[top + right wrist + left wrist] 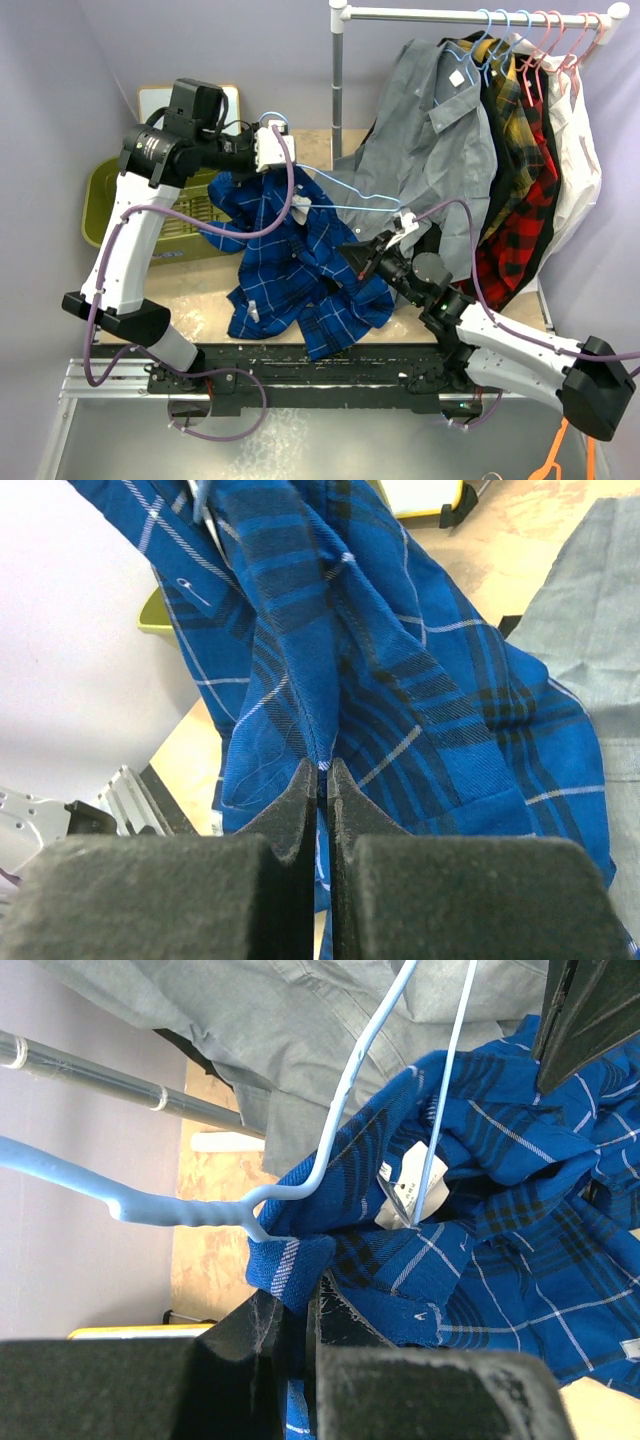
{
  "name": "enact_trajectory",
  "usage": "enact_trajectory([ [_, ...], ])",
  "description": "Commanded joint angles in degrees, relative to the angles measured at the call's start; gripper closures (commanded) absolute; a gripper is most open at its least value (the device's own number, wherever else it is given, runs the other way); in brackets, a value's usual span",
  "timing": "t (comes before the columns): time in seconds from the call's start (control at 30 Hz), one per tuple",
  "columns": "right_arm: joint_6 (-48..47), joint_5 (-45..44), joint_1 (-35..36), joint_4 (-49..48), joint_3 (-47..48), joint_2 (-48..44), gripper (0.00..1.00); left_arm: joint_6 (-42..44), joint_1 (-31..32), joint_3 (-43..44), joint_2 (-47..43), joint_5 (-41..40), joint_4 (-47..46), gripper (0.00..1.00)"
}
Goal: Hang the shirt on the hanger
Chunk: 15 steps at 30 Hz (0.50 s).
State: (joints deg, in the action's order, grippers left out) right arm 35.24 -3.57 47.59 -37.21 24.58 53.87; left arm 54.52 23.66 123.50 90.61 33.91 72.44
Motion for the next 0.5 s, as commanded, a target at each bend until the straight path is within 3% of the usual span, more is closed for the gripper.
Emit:
enact_trajectory([
  [0.0,2.75,-3.56,0.13,-2.17,-1.81,-3.05,1.0,-1.02,0.14,1.23,-1.69,-0.72,-3.19,1.0],
  [0.23,0.93,-11.26,-1.17,6.0,-1.43,-10.34,1.0,8.06,0.1,2.0,-1.83,-2.75,3.73,1.0],
  [0.47,-2.17,-8.75,-6.77,14.72,1.63,-15.17,1.0,19.88,0.01,0.89,-3.26,-9.17,9.76,1.0],
])
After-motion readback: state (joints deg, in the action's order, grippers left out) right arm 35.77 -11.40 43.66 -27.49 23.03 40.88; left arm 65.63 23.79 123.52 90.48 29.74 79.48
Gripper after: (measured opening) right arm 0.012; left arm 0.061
